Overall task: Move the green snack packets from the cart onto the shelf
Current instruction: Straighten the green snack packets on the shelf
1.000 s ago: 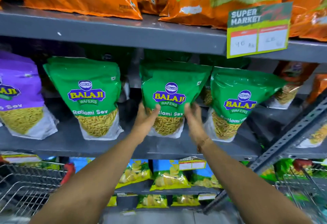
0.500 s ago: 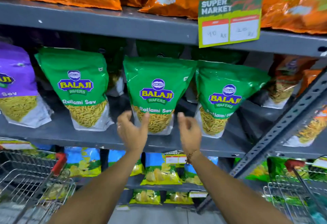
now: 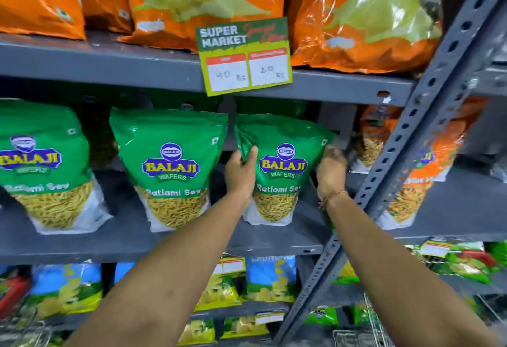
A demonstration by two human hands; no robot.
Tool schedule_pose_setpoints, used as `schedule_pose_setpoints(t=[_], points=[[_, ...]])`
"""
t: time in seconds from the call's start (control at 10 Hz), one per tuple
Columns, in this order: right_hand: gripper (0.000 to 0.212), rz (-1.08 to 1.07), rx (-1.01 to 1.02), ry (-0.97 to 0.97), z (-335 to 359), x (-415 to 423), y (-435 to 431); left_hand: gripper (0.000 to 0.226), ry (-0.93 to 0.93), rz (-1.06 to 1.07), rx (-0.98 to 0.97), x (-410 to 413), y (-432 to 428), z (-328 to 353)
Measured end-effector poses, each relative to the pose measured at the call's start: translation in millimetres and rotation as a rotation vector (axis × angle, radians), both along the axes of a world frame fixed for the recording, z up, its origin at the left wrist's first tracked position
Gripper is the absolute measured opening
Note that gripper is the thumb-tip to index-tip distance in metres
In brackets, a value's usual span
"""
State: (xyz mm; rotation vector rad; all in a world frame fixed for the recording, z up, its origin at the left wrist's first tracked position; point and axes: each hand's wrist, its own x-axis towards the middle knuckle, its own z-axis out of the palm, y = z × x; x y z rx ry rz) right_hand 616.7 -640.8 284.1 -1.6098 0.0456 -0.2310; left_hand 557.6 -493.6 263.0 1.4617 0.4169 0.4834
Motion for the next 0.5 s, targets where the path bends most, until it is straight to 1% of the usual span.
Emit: schedule_pose_setpoints(t=[0.1,0.2,0.3,0.4,0.5], points=[[0.029,0.068,0.137,0.019,-27.1,-3.3,0.0,0.054,0.04,-0.071,-0.032,-5.9,-5.0,-16.4],[0.072,0.321,0.066,0.118,-69.8,-26.1,3.5,0.082,0.213,-0.21,0.072,-14.3,-5.6,-46.5],[0.071,0.318,-0.058,0.149,-83.4,-41.6,5.5,0.071,0.223,-0.22,0.122,-18.1,-5.6,-57.2],[0.056,0.223,-0.066,0.189,-83.9,-47.0,4.8,0.067,0.195,-0.203,0.123,-22.2,-8.4,-55.6],[0.059,0.193,-0.058,0.182,-78.7,-51.5,7.3,0.069,0.157,-0.209,0.134,-27.2,-14.1,-55.5]])
